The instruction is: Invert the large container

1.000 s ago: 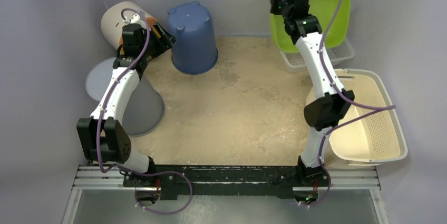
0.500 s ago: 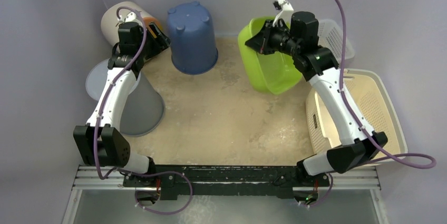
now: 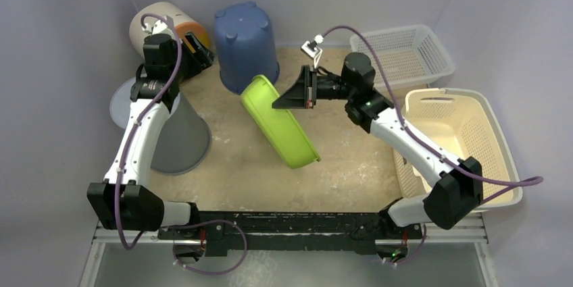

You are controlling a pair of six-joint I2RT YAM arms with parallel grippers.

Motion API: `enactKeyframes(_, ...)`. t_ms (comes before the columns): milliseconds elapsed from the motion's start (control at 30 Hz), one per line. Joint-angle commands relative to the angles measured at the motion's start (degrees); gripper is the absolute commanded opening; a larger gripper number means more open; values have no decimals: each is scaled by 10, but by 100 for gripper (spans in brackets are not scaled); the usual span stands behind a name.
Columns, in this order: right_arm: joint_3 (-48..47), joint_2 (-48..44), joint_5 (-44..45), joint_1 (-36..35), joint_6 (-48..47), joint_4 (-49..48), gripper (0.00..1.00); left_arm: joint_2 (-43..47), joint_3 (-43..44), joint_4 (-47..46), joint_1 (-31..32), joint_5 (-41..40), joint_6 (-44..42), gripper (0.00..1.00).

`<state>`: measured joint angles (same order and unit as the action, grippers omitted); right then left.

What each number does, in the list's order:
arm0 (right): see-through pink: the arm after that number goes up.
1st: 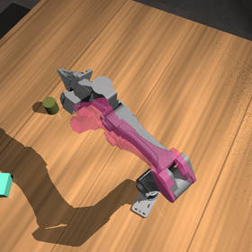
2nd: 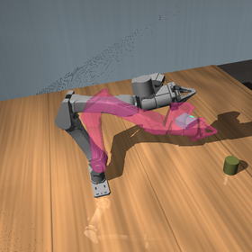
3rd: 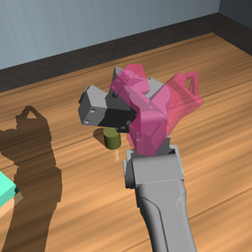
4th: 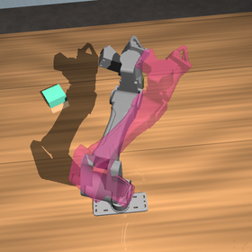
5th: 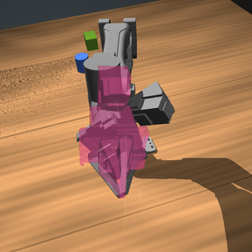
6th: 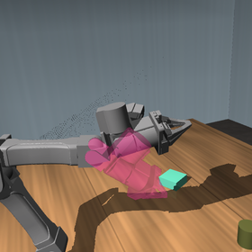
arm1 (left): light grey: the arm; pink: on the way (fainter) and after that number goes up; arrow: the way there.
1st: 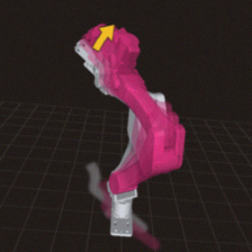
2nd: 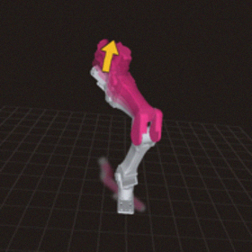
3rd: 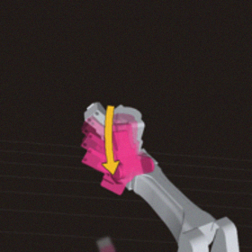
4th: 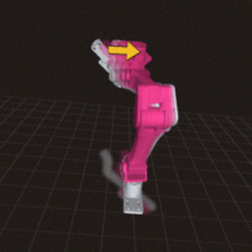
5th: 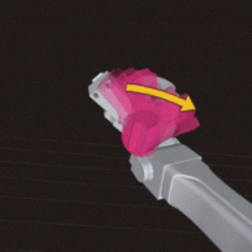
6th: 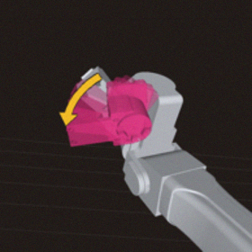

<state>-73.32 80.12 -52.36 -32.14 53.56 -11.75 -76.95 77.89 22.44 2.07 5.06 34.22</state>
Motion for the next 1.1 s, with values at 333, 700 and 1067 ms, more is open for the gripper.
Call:
enactKeyframes(333,225,-12,-74,75,457,-634,5,46,21,27,2,-17,-30,66)
enactKeyframes(700,166,78,-2,39,673,-903,5,31,51,24,2,-16,-28,66)
enactKeyframes(1067,273,185,23,76,722,-1042,4,22,52,20,2,-21,-28,66)
